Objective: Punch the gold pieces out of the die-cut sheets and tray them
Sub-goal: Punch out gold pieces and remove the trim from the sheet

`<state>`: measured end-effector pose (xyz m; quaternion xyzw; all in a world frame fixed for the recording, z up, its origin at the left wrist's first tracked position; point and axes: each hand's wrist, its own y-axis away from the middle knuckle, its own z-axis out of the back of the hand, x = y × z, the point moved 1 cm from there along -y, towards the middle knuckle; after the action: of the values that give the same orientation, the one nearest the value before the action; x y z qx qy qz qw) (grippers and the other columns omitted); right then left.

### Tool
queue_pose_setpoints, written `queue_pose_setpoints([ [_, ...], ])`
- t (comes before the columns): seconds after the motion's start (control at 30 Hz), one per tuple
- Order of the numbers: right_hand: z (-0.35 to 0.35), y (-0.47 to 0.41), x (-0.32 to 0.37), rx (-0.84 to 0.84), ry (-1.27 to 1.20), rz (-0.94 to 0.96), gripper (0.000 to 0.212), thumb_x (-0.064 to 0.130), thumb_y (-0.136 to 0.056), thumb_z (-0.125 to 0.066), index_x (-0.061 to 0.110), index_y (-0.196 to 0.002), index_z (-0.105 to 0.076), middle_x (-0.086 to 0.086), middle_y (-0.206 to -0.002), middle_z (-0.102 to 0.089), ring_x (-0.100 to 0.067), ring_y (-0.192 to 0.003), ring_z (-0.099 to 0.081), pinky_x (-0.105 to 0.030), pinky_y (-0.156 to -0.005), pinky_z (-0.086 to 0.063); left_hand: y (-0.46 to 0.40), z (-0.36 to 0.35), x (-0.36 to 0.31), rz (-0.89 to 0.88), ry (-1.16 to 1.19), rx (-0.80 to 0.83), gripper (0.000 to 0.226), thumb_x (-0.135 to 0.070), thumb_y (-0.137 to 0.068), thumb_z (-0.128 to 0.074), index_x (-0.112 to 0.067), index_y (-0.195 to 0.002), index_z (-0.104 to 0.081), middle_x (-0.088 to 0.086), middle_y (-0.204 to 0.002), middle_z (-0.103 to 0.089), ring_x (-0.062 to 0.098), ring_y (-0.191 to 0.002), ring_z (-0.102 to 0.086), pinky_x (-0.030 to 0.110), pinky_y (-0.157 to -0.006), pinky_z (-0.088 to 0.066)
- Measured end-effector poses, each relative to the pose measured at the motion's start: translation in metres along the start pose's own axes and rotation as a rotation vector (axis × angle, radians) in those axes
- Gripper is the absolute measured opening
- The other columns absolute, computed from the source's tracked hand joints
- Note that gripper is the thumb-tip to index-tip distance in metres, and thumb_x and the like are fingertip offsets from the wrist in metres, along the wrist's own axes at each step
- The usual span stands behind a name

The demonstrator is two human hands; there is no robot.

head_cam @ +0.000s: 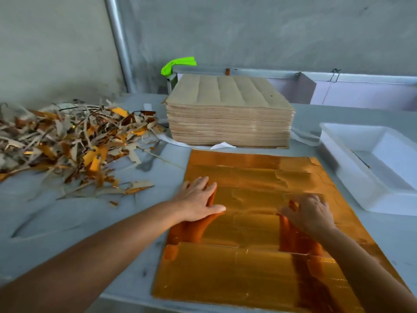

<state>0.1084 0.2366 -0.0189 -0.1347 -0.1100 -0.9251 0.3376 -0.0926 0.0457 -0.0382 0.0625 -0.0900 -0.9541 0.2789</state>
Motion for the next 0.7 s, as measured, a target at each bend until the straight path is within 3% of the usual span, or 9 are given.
queue_pose_setpoints([
  [0.1, 0.002, 0.003, 0.010, 0.052, -0.031, 0.020, 0.048, 0.045, -0.085, -0.064, 0.022, -0.126, -0.056, -0.015, -0.138, -0.044, -0.035, -0.128, -0.037, -0.046, -0.101, -0.037, 0.003, -0.003, -0.003, -0.003, 0.021, 0.007, 0.082, -0.071, -0.090, -0.023, -0.024, -0.152, 0.004, 0.006, -0.160, 0.010, 0.025, -0.146, 0.012, 0.047, -0.117, 0.002],
  [0.2, 0.001, 0.006, 0.019, 0.086, -0.178, 0.050, 0.036, 0.032, -0.083, -0.071, 0.019, -0.114, -0.060, -0.013, -0.120, -0.053, -0.031, -0.112, -0.048, -0.049, -0.091, -0.045, 0.005, -0.009, -0.006, 0.012, 0.074, -0.013, 0.079, -0.068, -0.092, -0.021, -0.024, -0.152, 0.004, 0.006, -0.160, 0.012, 0.025, -0.145, 0.015, 0.047, -0.116, 0.005],
  [0.27, 0.003, 0.010, 0.023, 0.127, -0.401, 0.022, 0.032, 0.024, -0.083, -0.071, 0.018, -0.111, -0.057, -0.005, -0.104, -0.055, -0.021, -0.092, -0.054, -0.037, -0.069, -0.049, 0.005, -0.012, -0.009, 0.048, 0.119, -0.040, 0.077, -0.065, -0.093, -0.024, -0.023, -0.152, 0.000, 0.008, -0.160, 0.010, 0.027, -0.146, 0.013, 0.048, -0.116, 0.004],
  [0.33, 0.006, 0.012, 0.022, 0.133, -0.615, -0.039, 0.032, 0.015, -0.084, -0.069, 0.017, -0.113, -0.058, -0.001, -0.100, -0.057, -0.012, -0.083, -0.053, -0.026, -0.059, -0.041, 0.007, -0.012, -0.012, 0.079, 0.155, -0.063, 0.075, -0.062, -0.094, -0.030, -0.021, -0.153, -0.007, 0.010, -0.160, 0.006, 0.029, -0.146, 0.010, 0.049, -0.116, 0.001],
  [0.43, 0.012, 0.011, 0.014, 0.033, -0.697, -0.067, 0.033, 0.011, -0.086, -0.066, 0.015, -0.118, -0.059, -0.001, -0.106, -0.059, -0.009, -0.081, -0.054, -0.022, -0.058, -0.039, 0.013, -0.006, -0.013, 0.079, 0.164, -0.082, 0.073, -0.060, -0.093, -0.037, -0.020, -0.151, -0.017, 0.011, -0.160, -0.001, 0.031, -0.146, 0.002, 0.048, -0.117, -0.005],
  [0.53, 0.019, 0.014, 0.001, -0.092, -0.657, -0.122, 0.029, 0.010, -0.089, -0.062, 0.012, -0.119, -0.061, 0.001, -0.093, -0.058, -0.009, -0.074, -0.053, -0.021, -0.055, -0.039, 0.023, 0.000, -0.013, 0.097, 0.156, -0.093, 0.076, -0.061, -0.090, -0.045, -0.020, -0.150, -0.024, 0.011, -0.159, -0.008, 0.032, -0.146, -0.007, 0.045, -0.116, -0.014],
  [0.7, 0.028, 0.021, -0.013, 0.026, -0.759, -0.225, 0.023, -0.002, -0.088, -0.058, 0.002, -0.110, -0.065, -0.013, -0.090, -0.063, -0.019, -0.074, -0.056, -0.025, -0.059, -0.046, 0.042, 0.000, -0.031, 0.024, 0.246, -0.047, 0.075, -0.056, -0.085, -0.058, -0.026, -0.148, -0.030, 0.004, -0.158, -0.015, 0.028, -0.144, -0.015, 0.045, -0.112, -0.025],
])
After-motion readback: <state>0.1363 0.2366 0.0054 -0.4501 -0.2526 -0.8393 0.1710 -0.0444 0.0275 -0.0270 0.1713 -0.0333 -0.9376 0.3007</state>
